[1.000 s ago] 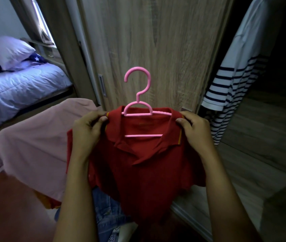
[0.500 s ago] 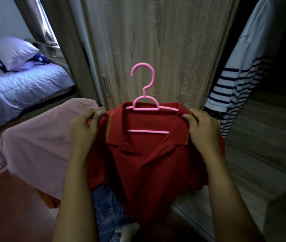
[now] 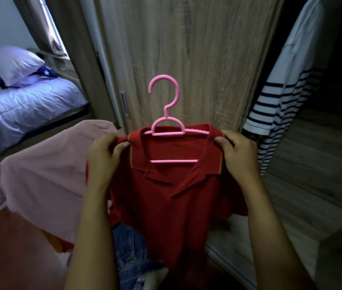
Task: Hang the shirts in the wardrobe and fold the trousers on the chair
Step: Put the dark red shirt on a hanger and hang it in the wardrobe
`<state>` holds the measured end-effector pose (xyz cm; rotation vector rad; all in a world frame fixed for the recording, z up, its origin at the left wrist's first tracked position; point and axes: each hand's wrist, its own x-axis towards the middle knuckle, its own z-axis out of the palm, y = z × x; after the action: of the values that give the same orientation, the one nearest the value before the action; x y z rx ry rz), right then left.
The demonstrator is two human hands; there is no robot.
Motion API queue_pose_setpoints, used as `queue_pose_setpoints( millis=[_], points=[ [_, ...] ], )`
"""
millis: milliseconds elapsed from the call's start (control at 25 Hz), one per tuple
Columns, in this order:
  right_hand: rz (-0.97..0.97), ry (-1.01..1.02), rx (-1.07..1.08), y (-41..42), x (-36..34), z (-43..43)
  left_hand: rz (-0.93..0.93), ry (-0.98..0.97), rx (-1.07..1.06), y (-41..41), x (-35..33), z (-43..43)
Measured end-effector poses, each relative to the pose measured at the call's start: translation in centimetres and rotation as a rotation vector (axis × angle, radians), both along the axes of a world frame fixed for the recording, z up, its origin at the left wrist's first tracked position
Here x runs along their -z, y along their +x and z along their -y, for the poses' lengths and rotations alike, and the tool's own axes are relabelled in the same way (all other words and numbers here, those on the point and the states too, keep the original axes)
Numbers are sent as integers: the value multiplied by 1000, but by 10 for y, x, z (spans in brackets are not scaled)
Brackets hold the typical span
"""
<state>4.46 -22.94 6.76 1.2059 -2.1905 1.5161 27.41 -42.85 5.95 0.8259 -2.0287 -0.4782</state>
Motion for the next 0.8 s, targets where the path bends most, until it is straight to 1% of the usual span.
queue_pose_setpoints(
  millis=[160, 280, 320, 440, 520, 640, 800],
  points=[
    [38, -19, -13, -3, 1, -1, -70, 58, 14, -4, 1, -4],
    [59, -19, -54, -7, -5, -9, -108, 32, 12, -7, -4, -7],
    [79, 29, -101, -9, -8, -14, -123, 29, 21, -8, -5, -7],
    [172, 277, -302, -21, -14, -34, -144, 47, 45, -14, -6, -7],
    [250, 377, -365, -26, -12, -51, -137, 43, 85, -23, -3, -8],
    [239, 339, -294, -36, -6, -80, -126, 62, 184, -46, 2, -16],
    [267, 231, -161, -47, -3, -117, -202, 141, 220, -82, 11, -32]
  ],
)
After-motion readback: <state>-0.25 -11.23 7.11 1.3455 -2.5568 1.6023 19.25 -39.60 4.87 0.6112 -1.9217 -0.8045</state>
